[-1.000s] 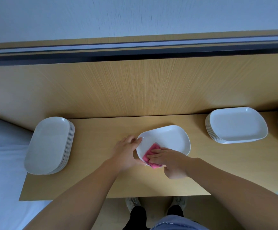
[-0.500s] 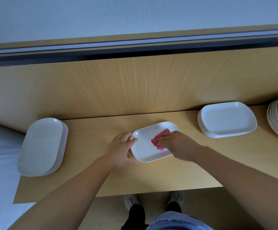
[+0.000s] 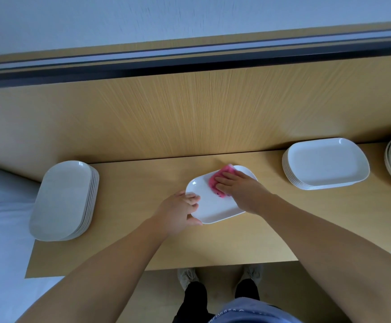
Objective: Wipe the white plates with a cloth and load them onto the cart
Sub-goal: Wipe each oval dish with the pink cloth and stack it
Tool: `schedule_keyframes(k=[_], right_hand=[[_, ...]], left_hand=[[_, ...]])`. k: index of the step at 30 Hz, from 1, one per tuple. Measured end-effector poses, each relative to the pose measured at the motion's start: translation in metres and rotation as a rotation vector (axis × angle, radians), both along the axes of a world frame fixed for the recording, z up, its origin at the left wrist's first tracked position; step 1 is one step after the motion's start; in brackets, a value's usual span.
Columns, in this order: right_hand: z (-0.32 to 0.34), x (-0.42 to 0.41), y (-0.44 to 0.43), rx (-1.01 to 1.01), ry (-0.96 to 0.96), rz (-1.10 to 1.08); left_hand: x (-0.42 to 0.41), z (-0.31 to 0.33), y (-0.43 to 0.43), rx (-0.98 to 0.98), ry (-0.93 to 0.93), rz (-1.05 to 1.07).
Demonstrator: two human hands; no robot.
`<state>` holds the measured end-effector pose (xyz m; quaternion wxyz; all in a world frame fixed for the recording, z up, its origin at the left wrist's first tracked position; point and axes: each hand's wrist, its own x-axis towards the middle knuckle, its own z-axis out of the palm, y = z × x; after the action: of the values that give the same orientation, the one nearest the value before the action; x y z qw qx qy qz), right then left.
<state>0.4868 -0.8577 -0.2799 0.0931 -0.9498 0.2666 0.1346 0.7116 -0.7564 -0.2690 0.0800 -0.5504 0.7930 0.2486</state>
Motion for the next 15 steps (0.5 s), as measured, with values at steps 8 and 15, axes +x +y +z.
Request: schedule_keyframes(k=[8,15], right_hand=[[0.018,-0.023,0.002,-0.028,0.127,-0.236],[0.018,-0.029,0.023,0.051,0.090,-0.404]], left_hand=[[0.001,-0.004,0.001,-0.010,-0.100,-0.053],[0.000,-0.003,0.001,-0.027,-0.138,-0.074]])
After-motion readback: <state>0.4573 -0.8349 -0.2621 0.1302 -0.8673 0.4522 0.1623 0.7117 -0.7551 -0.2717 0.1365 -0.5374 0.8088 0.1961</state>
